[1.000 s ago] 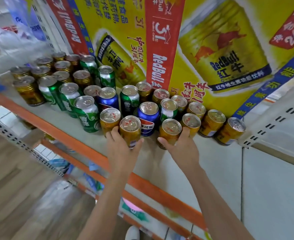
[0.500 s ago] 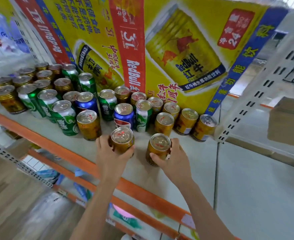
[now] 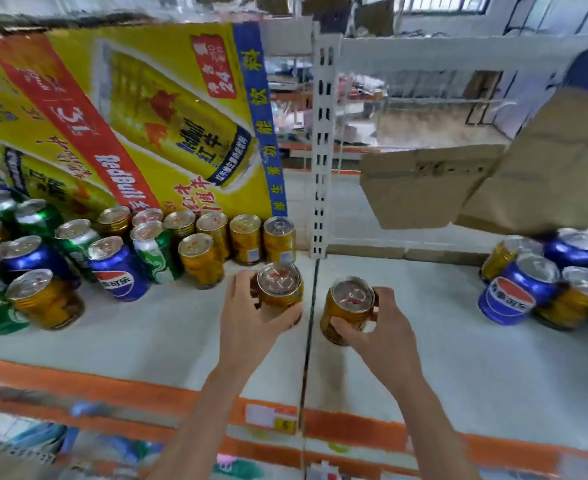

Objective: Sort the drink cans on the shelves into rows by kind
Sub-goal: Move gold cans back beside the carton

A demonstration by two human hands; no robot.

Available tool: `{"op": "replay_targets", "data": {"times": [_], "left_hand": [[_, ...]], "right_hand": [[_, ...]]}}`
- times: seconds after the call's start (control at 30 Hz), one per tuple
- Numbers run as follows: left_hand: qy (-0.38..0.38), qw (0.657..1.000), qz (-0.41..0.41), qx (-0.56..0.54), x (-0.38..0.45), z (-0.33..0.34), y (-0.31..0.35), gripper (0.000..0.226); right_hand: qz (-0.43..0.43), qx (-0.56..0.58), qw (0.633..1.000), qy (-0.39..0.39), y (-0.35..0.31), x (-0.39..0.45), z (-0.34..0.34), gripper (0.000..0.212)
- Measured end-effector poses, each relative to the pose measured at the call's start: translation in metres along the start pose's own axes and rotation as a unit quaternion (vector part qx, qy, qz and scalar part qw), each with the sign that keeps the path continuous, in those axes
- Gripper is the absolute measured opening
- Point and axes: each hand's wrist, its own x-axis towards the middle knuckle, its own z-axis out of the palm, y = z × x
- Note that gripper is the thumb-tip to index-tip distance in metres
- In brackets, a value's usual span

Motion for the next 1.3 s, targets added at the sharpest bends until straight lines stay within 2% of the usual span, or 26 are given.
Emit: {"op": "replay_targets", "data": {"times": [0.3,0.5,0.67,0.87,0.97,1.03,1.13,1.2,1.3], "left_hand": [[-0.15,0.986,0.077,-0.003,-0.02,0.128,0.08,0.069],[-0.242,0.965,0.105,-0.006,-0.045,0.205,0.118,0.066],[-0.269,0.958,0.096,0.003,-0.051,0.241,0.137,0.07],[-0.294,0.95,0.103,0.035,-0.053,0.26,0.159,0.078],[-0.309,0.945,0.095,0.041,-0.055,0.264,0.161,0.084],[-0.332,0.931,0.124,0.089,-0.056,0.261,0.158,0.082],[-0.336,0.897,0.21,0.196,-0.052,0.241,0.149,0.058],[-0.344,0.887,0.234,0.199,-0.046,0.221,0.137,0.051],[-0.369,0.889,0.216,0.16,-0.033,0.179,0.113,0.049]], "right_hand": [[0.07,-0.006,0.987,0.146,0.092,-0.016,-0.114,0.055],[0.126,-0.063,0.97,0.2,0.151,-0.023,-0.171,0.055],[0.139,-0.131,0.955,0.225,0.171,-0.015,-0.199,0.064],[0.152,-0.133,0.951,0.233,0.173,-0.001,-0.204,0.063],[0.19,-0.172,0.947,0.192,0.172,-0.005,-0.203,0.06],[0.201,-0.207,0.943,0.166,0.169,-0.011,-0.203,0.051],[0.165,-0.229,0.943,0.175,0.164,-0.023,-0.2,0.035],[0.128,-0.231,0.946,0.189,0.158,-0.028,-0.191,0.028],[0.028,-0.195,0.962,0.191,0.147,-0.031,-0.169,0.015]]}}
